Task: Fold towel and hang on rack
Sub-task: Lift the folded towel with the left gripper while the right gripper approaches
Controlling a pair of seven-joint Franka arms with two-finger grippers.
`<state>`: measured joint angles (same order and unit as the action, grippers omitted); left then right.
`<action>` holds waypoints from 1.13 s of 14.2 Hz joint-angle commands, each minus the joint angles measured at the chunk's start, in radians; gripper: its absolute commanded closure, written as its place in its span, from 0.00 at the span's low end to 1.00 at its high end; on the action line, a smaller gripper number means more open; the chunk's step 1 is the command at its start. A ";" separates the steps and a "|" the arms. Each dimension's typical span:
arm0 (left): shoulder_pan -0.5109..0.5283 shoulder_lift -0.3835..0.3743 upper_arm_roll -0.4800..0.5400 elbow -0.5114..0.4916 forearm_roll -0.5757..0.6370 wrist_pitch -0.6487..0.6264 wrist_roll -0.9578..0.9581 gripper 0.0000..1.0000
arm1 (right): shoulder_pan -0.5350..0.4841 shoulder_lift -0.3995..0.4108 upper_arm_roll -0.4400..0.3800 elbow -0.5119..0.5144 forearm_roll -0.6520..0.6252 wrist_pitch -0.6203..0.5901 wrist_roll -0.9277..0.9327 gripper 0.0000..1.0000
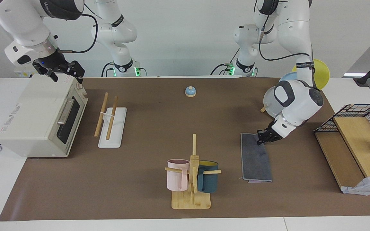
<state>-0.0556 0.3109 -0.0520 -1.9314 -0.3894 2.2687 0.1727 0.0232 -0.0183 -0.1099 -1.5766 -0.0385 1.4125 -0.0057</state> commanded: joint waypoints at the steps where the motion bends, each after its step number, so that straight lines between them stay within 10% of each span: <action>1: -0.007 -0.056 -0.009 0.066 0.064 -0.116 -0.242 1.00 | -0.008 -0.014 0.004 -0.016 0.012 0.008 -0.020 0.00; 11: -0.038 -0.220 -0.227 0.198 0.080 -0.288 -1.267 1.00 | 0.012 -0.023 0.009 -0.035 0.020 0.014 -0.034 0.00; 16: -0.039 -0.277 -0.347 0.200 0.037 -0.270 -1.724 1.00 | 0.012 -0.169 0.007 -0.385 0.337 0.296 0.013 0.00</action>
<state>-0.0990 0.0611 -0.3695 -1.7266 -0.3274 2.0048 -1.4218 0.0356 -0.0806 -0.1040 -1.7775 0.2087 1.5987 -0.0060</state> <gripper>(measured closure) 0.956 0.000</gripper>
